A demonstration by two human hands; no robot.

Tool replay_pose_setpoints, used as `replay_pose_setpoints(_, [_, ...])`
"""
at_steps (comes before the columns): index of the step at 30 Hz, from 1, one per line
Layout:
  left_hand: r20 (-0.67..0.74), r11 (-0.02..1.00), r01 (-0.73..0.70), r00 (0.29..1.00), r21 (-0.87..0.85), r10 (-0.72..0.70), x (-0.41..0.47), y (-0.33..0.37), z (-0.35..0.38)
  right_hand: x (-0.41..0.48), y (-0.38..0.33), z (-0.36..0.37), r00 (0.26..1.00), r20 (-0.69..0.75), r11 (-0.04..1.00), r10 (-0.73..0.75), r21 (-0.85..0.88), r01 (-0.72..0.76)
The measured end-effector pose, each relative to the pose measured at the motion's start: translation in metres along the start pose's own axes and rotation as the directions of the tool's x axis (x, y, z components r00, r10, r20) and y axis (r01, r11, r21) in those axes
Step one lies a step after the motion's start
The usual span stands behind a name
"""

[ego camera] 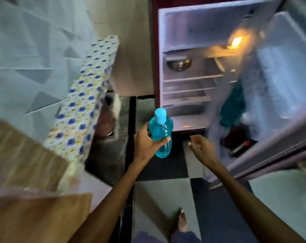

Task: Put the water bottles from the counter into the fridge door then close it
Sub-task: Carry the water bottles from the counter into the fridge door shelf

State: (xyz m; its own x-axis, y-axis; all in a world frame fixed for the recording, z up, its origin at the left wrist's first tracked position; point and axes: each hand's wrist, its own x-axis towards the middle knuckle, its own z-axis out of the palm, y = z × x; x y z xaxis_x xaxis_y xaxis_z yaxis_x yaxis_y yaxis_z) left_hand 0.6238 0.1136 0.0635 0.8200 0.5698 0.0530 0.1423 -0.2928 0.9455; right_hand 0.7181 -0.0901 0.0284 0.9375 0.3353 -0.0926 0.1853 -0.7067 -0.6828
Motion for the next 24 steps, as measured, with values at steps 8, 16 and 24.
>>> replay_pose_setpoints(8, [0.205, 0.998, 0.01, 0.979, -0.057, 0.002, 0.111, 0.021, 0.187, 0.083, 0.077, -0.076, 0.983, -0.12, 0.949, 0.139, -0.268, -0.167])
replay_pose_setpoints(16, [0.377, 0.996, 0.049, 0.926, -0.069, -0.019, 0.201, 0.008, 0.317, 0.128, 0.092, -0.077, 0.992, 0.013, 0.681, 0.124, -0.728, -0.076])
replay_pose_setpoints(24, [0.594, 0.993, 0.066, 0.805, -0.093, 0.002, 0.239, -0.02, 0.393, 0.176, 0.113, -0.045, 0.958, 0.069, 0.496, 0.277, -0.864, -0.081])
